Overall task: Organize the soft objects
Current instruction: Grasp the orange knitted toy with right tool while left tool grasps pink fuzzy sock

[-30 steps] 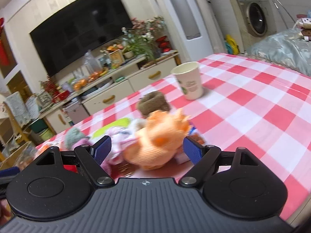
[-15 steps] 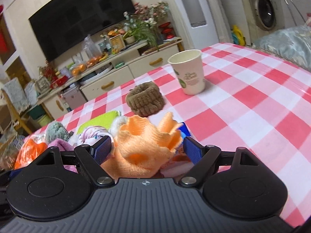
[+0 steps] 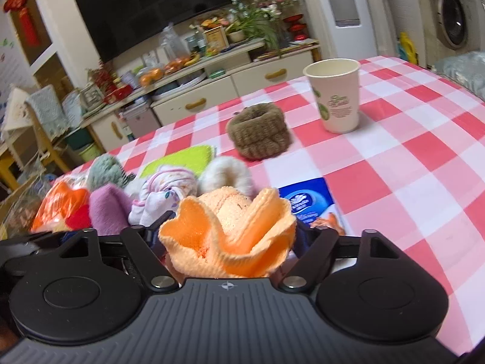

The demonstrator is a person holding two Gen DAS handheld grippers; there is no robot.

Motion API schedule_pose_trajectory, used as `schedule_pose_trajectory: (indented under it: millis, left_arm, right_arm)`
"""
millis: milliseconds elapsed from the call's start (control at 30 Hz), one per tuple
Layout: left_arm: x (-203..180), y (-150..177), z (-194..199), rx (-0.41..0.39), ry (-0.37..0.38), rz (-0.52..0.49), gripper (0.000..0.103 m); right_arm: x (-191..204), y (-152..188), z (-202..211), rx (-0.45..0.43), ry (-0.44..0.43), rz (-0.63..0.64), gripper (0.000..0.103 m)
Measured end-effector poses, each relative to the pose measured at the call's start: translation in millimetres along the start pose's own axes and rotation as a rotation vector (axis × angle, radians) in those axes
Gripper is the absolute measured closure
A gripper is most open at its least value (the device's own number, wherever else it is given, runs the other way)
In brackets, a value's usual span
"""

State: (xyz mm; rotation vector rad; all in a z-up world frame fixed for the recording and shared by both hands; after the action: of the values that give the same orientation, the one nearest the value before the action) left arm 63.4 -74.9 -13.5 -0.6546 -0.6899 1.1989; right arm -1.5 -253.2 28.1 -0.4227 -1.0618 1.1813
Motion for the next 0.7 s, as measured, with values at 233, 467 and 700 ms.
schedule_pose_trajectory:
  millis: [233, 467, 700]
  left_arm:
    - [1, -1, 1, 0.003, 0.017, -0.005, 0.055]
    - [10, 1, 5, 0.03, 0.045, 0.043, 0.058]
    - [23, 4, 17, 0.043, 0.065, 0.089, 0.058]
  right_arm:
    - [6, 2, -8, 0.036, -0.037, 0.022, 0.027]
    - [2, 2, -5, 0.043, -0.054, -0.013, 0.032]
    - [0, 6, 0, 0.035, -0.08, -0.066, 0.037]
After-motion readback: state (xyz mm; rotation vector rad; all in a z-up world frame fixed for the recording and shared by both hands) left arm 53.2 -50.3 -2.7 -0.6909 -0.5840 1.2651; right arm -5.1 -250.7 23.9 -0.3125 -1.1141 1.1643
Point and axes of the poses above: each gripper's, at about its wrist camera, not at the fingertips, and z roughly against the way its jaws point, x to its left, y to its underside, the point moved 7 cm from there along -z, roughly the way its jaws point, and after that the axes turned 11 degrees about -y, right-handed, at the moved point
